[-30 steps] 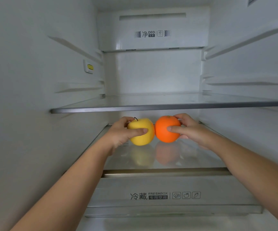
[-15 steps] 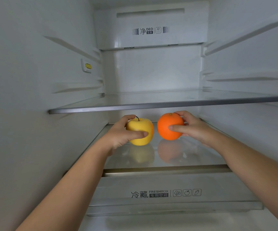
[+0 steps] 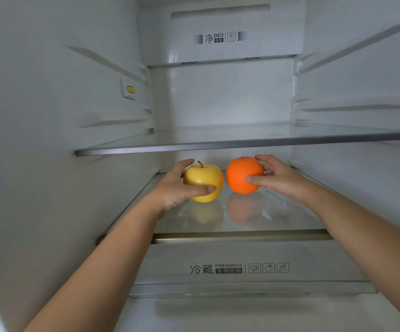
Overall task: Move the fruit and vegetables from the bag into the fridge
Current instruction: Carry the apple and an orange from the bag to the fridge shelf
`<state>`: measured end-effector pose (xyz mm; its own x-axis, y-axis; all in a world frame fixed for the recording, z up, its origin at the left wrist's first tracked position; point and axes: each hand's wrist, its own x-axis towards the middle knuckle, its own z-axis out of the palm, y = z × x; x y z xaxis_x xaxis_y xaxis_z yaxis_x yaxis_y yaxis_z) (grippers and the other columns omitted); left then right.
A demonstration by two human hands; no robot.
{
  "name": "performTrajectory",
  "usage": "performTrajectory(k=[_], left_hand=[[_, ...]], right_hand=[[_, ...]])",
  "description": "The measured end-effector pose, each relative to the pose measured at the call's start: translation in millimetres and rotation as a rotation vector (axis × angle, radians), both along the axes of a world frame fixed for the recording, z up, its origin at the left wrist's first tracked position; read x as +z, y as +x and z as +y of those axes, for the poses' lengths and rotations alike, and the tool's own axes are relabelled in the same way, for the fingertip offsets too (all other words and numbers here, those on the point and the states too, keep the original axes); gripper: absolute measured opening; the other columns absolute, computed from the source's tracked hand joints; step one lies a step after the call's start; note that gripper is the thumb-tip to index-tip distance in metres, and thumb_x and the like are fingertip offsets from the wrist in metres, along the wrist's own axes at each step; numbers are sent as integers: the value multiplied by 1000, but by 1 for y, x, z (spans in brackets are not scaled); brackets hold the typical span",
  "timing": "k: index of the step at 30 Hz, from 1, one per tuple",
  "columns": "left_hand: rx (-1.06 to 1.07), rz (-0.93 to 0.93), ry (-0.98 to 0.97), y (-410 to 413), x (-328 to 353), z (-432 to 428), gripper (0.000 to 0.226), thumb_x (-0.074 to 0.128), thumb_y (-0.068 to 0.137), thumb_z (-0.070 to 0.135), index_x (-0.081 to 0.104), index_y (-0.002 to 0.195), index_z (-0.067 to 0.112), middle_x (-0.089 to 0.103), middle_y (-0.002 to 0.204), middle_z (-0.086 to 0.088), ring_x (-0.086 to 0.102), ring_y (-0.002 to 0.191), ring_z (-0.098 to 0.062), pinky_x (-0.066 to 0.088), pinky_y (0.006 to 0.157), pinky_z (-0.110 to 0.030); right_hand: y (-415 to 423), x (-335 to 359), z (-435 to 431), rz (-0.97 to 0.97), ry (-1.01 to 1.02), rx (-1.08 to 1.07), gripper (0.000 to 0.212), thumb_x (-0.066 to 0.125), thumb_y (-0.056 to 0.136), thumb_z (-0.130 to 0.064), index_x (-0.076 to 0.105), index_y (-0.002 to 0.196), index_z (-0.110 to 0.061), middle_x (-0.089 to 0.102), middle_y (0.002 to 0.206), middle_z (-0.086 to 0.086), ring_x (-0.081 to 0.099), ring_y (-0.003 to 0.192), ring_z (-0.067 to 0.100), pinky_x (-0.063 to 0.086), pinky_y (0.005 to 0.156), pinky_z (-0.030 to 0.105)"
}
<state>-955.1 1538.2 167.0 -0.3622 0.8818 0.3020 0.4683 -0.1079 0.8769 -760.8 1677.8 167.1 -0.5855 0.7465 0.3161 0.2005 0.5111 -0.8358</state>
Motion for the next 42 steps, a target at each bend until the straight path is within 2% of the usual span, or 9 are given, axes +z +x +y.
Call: performTrajectory(k=[5, 10, 13, 16, 20, 25, 31, 35, 42], left_hand=[[48, 28, 1, 5, -2, -4, 89, 83, 62, 27, 34, 137, 32, 41, 134, -1, 47, 111, -16, 46, 95, -36], [54, 20, 37, 10, 0, -11, 80, 76, 73, 23, 31, 138, 30, 41, 130, 1, 46, 106, -13, 42, 71, -17], [80, -36, 72, 9, 2, -15, 77, 75, 73, 26, 33, 138, 27, 44, 133, 0, 45, 109, -11, 36, 79, -19], [103, -16, 84, 11, -3, -25, 78, 75, 73, 26, 33, 138, 25, 43, 137, -2, 47, 113, -15, 40, 73, -16], [245, 137, 138, 19, -11, -47, 75, 73, 75, 27, 33, 138, 22, 42, 137, -1, 48, 114, -17, 42, 91, -30], [451, 484, 236, 37, -23, -80, 53, 66, 82, 26, 45, 130, 14, 51, 130, -1, 50, 116, -17, 32, 86, -14], [604, 751, 258, 54, -48, -124, 44, 43, 78, 36, 60, 109, 9, 63, 110, -5, 59, 97, -28, 50, 80, -41], [768, 909, 241, 60, -64, -155, 35, 49, 81, 25, 62, 107, 7, 64, 109, -8, 59, 87, -30, 48, 74, -39], [871, 959, 212, 75, -89, -215, 31, 52, 85, 20, 63, 109, 5, 63, 114, -9, 58, 98, -29, 45, 81, -41]], right_hand=[[7, 6, -6, 39, 58, -55, 62, 67, 82, -23, 36, 135, -18, 44, 132, 5, 46, 108, 15, 36, 85, 28], [15, 12, -15, 60, 15, -118, 55, 65, 82, -33, 42, 130, -19, 47, 130, 6, 48, 108, 18, 36, 83, 30], [12, 12, -32, 143, -37, -164, 51, 63, 84, -35, 45, 128, -16, 49, 128, 7, 50, 108, 20, 35, 82, 29], [9, 1, -58, 156, 85, -278, 40, 61, 85, -28, 49, 121, -15, 51, 122, 5, 47, 99, 15, 34, 78, 27], [9, -10, -91, 160, 259, -394, 39, 58, 84, -26, 50, 121, -14, 50, 125, 7, 47, 96, 16, 33, 75, 26], [-4, -21, -130, 158, 479, -339, 33, 58, 83, -25, 56, 114, -14, 54, 116, 7, 49, 97, 20, 30, 72, 24], [-28, -37, -163, 107, 796, -390, 29, 51, 78, -26, 63, 90, -3, 60, 84, 16, 56, 76, 38, 45, 68, 41], [-41, -51, -189, 106, 838, -245, 30, 48, 79, -27, 63, 92, -3, 61, 88, 14, 56, 80, 38, 47, 74, 47], [-44, -77, -234, 171, 863, -32, 30, 51, 82, -23, 64, 101, -3, 64, 100, 13, 59, 92, 35, 46, 82, 50]])
